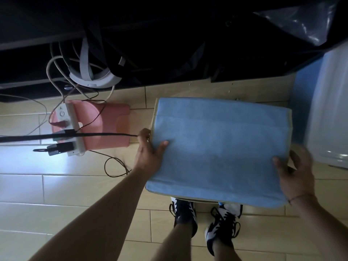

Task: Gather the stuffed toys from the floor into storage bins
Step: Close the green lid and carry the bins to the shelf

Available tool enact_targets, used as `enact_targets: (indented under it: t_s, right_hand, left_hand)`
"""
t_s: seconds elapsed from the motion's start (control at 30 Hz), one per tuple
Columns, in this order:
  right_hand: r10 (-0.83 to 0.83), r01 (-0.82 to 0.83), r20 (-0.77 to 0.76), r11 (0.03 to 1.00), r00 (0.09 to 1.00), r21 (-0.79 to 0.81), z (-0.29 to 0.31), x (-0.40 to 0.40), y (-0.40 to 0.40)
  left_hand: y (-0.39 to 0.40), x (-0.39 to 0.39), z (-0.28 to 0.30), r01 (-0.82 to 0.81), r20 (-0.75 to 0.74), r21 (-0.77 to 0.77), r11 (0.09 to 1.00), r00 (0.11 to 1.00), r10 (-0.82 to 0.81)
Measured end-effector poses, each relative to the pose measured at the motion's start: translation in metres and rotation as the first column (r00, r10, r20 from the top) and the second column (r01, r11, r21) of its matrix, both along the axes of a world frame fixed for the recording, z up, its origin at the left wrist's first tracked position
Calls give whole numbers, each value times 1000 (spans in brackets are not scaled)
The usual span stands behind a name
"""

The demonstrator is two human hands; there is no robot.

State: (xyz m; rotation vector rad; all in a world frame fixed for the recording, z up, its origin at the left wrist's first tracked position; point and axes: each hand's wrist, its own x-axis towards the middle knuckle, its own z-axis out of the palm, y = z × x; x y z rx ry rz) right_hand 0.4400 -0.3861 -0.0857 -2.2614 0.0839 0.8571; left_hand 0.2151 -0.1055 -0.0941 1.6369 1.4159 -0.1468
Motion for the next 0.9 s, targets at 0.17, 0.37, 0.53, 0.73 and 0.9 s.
enact_targets:
  t_s: [0.17, 0.37, 0.53, 0.73, 0.9]
  right_hand:
    - [-159, 217, -369, 969, 916, 121, -16, 9, -1]
    - [-121, 176, -424, 980, 897, 92, -24, 10, -7]
    - [-74, 85, -336, 996, 939, 17, -13, 9, -3]
    - [25, -59, -251, 990, 968, -131, -29, 22, 12]
    - [-82, 48, -244, 989, 966, -142, -43, 19, 7]
  left_hand:
    - [20, 3, -12, -286, 87, -432, 855, 931, 355]
    - [19, 7, -16, -326, -15, -488, 810, 931, 365]
    - [9, 1, -14, -204, 43, -384, 900, 970, 238]
    - [16, 6, -32, -108, -96, -237, 965, 992, 87]
    - [17, 7, -29, -17, -124, -208, 978, 992, -9]
